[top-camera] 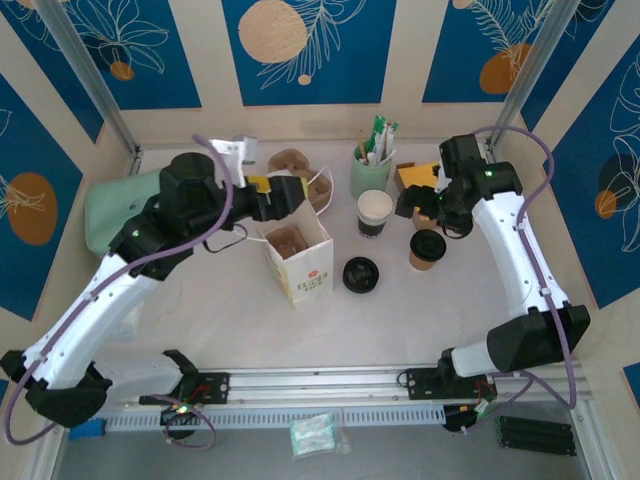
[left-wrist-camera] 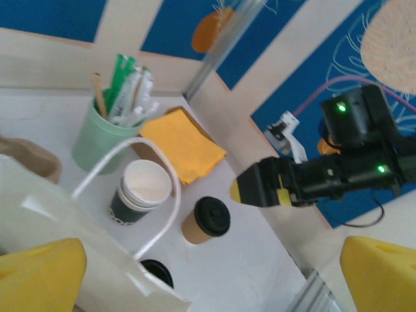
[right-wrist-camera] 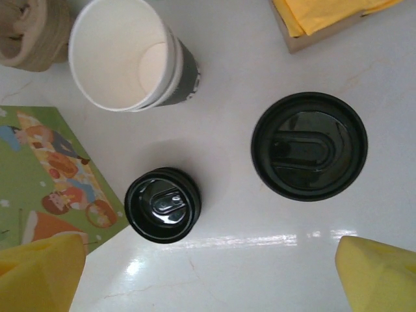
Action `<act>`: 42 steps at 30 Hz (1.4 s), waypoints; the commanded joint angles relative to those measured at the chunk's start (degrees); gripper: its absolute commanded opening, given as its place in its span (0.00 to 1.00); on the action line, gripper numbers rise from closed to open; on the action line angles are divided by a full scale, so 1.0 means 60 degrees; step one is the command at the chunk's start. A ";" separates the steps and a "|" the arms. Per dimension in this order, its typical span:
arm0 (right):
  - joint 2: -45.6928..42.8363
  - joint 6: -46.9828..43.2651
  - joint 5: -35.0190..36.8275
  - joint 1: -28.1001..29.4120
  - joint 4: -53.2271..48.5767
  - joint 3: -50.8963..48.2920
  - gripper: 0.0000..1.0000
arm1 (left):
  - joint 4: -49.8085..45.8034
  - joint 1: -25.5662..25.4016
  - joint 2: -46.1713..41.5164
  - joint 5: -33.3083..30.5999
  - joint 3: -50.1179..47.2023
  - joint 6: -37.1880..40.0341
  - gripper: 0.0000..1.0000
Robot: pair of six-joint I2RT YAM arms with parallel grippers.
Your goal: Pack the takeout coffee
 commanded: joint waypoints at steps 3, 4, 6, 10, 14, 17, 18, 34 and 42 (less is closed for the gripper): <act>-0.0086 -0.0646 -0.0624 -0.0661 0.0229 -0.0554 0.94 | -0.0090 -0.0962 0.0864 -0.0279 0.0836 0.0561 1.00; 0.0000 -0.0678 -0.0569 -0.0804 0.0262 -0.0660 0.92 | -0.0083 -0.1142 0.1029 -0.0320 0.0954 0.0610 0.99; 0.0173 -0.0717 -0.0444 -0.0986 0.0366 -0.0864 0.92 | -0.0115 -0.1449 0.1362 -0.0393 0.1182 0.0706 0.99; 0.0723 -0.0861 0.0112 -0.1112 0.0506 -0.1105 0.91 | -0.0183 -0.1958 0.1911 -0.0468 0.1527 0.0781 0.99; 0.1279 -0.1080 0.0606 -0.1129 0.0514 -0.1171 0.92 | 0.0061 -0.2306 0.2205 -0.0468 0.1414 0.0618 0.99; 0.1545 -0.1196 0.0735 -0.1138 0.0581 -0.1267 0.92 | 0.0181 -0.2446 0.2342 -0.0428 0.1294 0.0525 1.00; 0.1615 -0.1235 0.0756 -0.1125 0.0581 -0.1274 0.93 | 0.0199 -0.2466 0.2368 -0.0410 0.1291 0.0502 0.99; 0.2590 -0.1537 0.0826 -0.0818 0.0551 -0.1151 0.93 | 0.0331 -0.2587 0.2676 -0.0219 0.1324 0.0378 1.00; 0.2840 -0.1566 0.0913 -0.0713 0.0590 -0.1166 0.92 | 0.0394 -0.2602 0.2691 -0.0204 0.1283 0.0327 1.00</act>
